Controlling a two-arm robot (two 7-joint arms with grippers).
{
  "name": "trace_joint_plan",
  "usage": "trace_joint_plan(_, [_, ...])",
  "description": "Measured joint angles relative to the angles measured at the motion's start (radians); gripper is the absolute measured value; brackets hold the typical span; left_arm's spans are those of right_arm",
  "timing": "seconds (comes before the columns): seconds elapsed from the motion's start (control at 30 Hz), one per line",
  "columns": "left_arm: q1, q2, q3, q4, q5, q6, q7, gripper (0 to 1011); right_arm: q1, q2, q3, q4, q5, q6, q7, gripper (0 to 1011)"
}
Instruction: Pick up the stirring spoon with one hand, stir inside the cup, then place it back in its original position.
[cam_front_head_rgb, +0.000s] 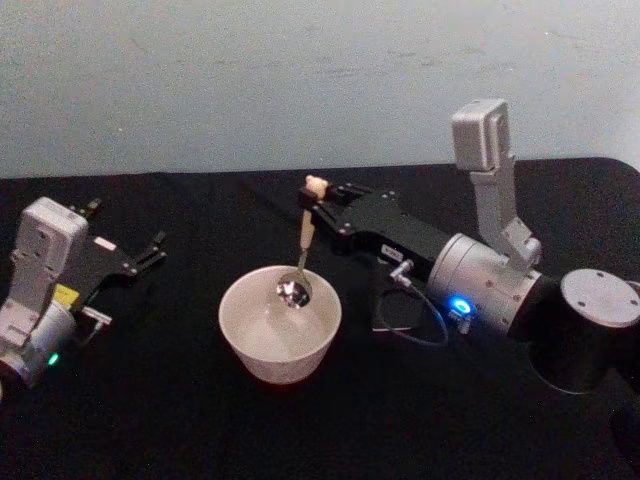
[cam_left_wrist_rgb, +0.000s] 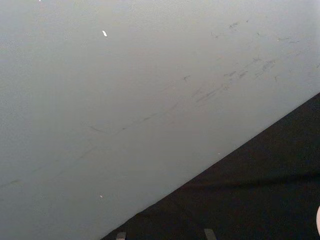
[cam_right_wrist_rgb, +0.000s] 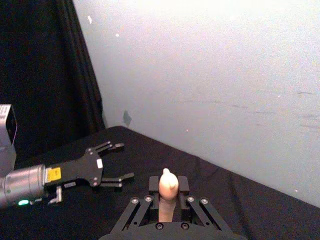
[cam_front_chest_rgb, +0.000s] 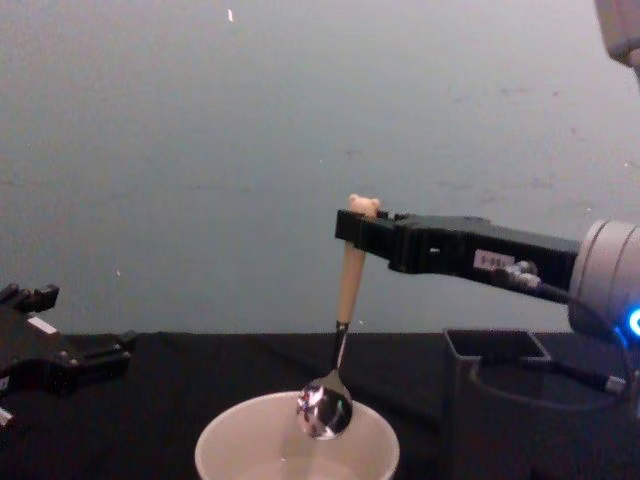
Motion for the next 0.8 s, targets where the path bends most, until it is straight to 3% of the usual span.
trace_joint_plan(0.4, [0.000,0.000,0.000,0.000,0.000,0.000,0.000,1001,-0.034,0.021,0.052,-0.063,0.064,0.007,-0.046,214])
trace_joint_plan(0.8, [0.000,0.000,0.000,0.000,0.000,0.000,0.000,1001,-0.080,0.053,0.140,-0.120,0.141,-0.019,-0.098,214])
